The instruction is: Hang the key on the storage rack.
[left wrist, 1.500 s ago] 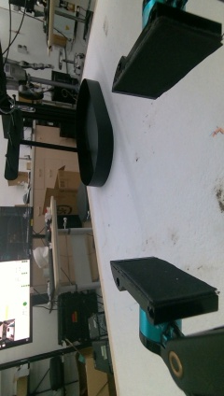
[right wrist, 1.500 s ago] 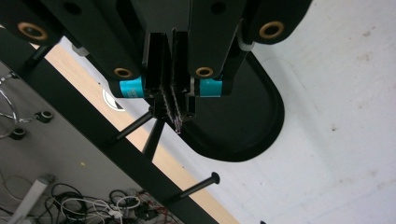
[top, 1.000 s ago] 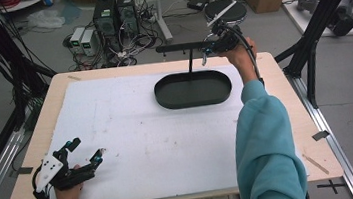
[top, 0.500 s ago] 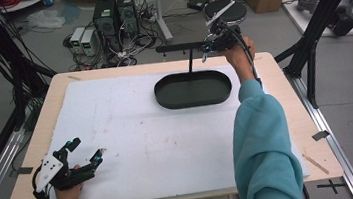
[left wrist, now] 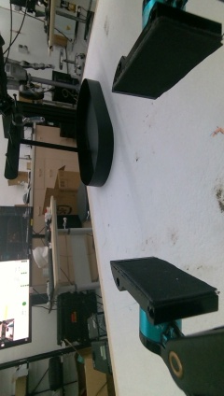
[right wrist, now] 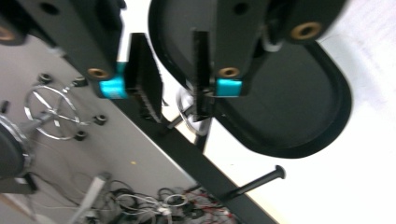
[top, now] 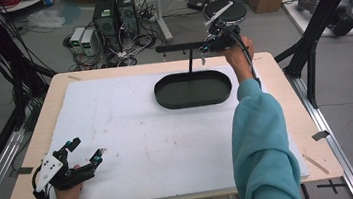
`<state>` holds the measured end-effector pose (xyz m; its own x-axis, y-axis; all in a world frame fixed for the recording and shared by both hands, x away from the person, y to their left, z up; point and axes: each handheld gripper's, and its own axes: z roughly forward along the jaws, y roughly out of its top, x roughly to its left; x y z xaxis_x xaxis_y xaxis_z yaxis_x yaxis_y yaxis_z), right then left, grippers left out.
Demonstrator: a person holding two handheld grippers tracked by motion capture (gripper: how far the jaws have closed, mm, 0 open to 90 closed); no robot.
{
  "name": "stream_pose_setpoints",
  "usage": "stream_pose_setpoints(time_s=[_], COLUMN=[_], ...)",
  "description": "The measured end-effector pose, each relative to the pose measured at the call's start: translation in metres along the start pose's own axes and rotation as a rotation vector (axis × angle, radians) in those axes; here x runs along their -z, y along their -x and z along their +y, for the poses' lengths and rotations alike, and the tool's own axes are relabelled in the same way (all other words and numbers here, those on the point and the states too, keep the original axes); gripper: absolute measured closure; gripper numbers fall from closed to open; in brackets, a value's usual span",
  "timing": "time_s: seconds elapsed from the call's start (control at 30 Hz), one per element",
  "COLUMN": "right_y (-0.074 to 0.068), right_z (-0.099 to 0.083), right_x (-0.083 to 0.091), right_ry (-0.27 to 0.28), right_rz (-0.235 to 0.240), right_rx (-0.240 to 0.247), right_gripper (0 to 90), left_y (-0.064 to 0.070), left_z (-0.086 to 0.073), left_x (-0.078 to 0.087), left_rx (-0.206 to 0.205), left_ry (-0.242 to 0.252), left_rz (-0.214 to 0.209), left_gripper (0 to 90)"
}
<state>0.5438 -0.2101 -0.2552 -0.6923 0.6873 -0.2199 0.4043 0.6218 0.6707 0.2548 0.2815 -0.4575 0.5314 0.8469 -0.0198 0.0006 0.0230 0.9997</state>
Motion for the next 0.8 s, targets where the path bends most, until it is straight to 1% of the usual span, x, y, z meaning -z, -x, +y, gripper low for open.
stream_pose_setpoints(time_s=[0.03, 0.07, 0.13, 0.2, 0.23, 0.3, 0.33, 0.37, 0.4, 0.43, 0.47, 0.5, 0.53, 0.57, 0.6, 0.67, 0.7, 0.73, 0.77, 0.8], right_y=[-0.001, -0.001, -0.001, -0.004, -0.006, -0.01, -0.016, -0.016, -0.019, -0.022, -0.024, -0.026, -0.031, -0.034, -0.036, -0.042, -0.045, -0.047, -0.053, -0.055], right_z=[0.0, 0.0, -0.001, -0.001, -0.001, 0.0, -0.003, -0.003, -0.006, -0.009, -0.012, -0.014, -0.018, -0.023, -0.029, -0.039, -0.046, -0.053, -0.063, -0.07], right_x=[0.001, 0.002, 0.003, 0.006, 0.008, 0.016, 0.029, 0.029, 0.034, 0.041, 0.047, 0.052, 0.06, 0.067, 0.074, 0.085, 0.091, 0.096, 0.103, 0.105], right_ry=[-0.001, 0.006, 0.038, 0.064, 0.085, 0.13, 0.209, 0.209, 0.246, 0.272, 0.271, 0.272, 0.281, 0.31, 0.343, 0.376, 0.411, 0.423, 0.459, 0.479], right_rz=[-0.02, -0.023, 0.011, 0.024, 0.031, 0.033, 0.024, 0.024, 0.018, 0.023, 0.046, 0.049, 0.045, 0.048, 0.06, 0.076, 0.083, 0.089, 0.103, 0.117], right_rx=[-0.003, -0.014, -0.043, -0.067, -0.09, -0.129, -0.13, -0.13, -0.121, -0.121, -0.114, -0.112, -0.11, -0.105, -0.113, -0.12, -0.116, -0.119, -0.124, -0.12], right_gripper=[66.2, 59.2, 44.9, 27.7, 18.6, 0.7, 0.6, 0.6, 0.6, 0.6, 0.6, 0.6, 0.6, 0.6, 0.7, 0.6, 0.7, 0.7, 0.7, 0.7], left_y=[0.0, 0.0, 0.0, 0.0, 0.0, 0.0, 0.0, 0.0, 0.0, 0.0, 0.0, 0.0, -0.001, -0.001, -0.001, 0.0, 0.0, 0.001, 0.001, 0.001], left_z=[0.0, 0.0, 0.0, 0.0, 0.0, 0.0, 0.0, 0.0, 0.0, 0.0, 0.0, 0.0, 0.0, 0.0, 0.0, 0.0, 0.0, 0.0, 0.0, 0.0], left_x=[0.0, 0.0, 0.0, 0.0, 0.0, 0.0, 0.0, 0.0, 0.0, 0.0, 0.0, 0.0, 0.0, 0.0, 0.0, 0.0, 0.0, 0.001, 0.0, 0.0], left_rx=[0.001, 0.001, 0.0, 0.001, 0.002, 0.001, 0.001, 0.001, 0.002, 0.009, 0.008, 0.003, 0.004, 0.007, 0.01, 0.003, -0.001, -0.009, -0.009, -0.008], left_ry=[0.0, -0.001, 0.0, -0.001, 0.002, 0.001, 0.002, 0.001, -0.002, 0.0, 0.0, -0.004, -0.005, -0.004, -0.004, -0.003, 0.0, 0.0, -0.001, -0.002], left_rz=[0.001, 0.0, 0.001, 0.0, 0.0, 0.002, 0.001, 0.001, 0.001, 0.002, 0.002, 0.002, 0.003, 0.005, 0.005, 0.003, 0.003, 0.001, 0.002, 0.002], left_gripper=[13.3, 13.3, 13.3, 13.3, 13.3, 13.3, 13.3, 13.3, 13.3, 13.3, 13.3, 13.3, 13.3, 13.3, 13.3, 13.3, 13.3, 13.3, 13.3, 13.3])
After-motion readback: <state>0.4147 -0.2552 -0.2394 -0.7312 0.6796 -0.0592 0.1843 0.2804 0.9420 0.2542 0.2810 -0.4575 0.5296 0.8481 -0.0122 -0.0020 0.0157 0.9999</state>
